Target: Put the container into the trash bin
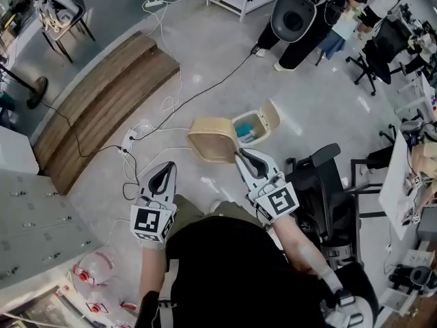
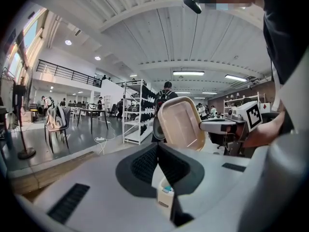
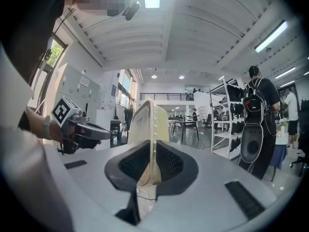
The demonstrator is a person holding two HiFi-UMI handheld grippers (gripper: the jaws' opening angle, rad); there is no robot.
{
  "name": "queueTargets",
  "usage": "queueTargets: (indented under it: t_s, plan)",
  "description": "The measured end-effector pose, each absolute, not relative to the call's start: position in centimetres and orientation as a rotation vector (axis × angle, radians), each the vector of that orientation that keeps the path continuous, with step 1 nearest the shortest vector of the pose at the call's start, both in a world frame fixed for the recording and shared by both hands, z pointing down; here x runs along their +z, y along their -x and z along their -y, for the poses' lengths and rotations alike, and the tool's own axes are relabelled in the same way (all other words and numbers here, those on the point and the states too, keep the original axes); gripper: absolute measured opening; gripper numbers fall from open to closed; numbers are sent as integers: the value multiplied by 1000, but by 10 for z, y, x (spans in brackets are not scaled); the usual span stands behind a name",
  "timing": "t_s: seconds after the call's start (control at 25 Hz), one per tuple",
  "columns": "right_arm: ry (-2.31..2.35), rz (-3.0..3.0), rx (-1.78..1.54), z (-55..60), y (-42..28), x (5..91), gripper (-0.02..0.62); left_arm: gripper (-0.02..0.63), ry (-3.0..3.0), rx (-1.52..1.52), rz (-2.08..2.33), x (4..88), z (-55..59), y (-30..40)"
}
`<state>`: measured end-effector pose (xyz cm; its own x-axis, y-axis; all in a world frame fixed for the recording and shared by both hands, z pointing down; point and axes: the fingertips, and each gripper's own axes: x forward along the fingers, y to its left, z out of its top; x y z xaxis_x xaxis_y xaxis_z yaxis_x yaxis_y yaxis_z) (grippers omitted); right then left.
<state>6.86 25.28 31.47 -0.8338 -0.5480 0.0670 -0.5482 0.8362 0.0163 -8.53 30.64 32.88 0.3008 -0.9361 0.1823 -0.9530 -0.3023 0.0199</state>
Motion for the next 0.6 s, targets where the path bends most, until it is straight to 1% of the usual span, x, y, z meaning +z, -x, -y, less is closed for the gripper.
queueTargets:
  t_s: [0.16,0.32,0.6]
  plan:
    - [-937,2924,28,-236,-87,319,49,9,-2452,221,1738,333,-289,71]
    - [-976,2902,21,-218,-90,324,49,8,-2467,201,1711,337,-267,72]
    - [-1039,2863,19,-169,-60,323,49,8,-2529,160,1628,335,-209,99]
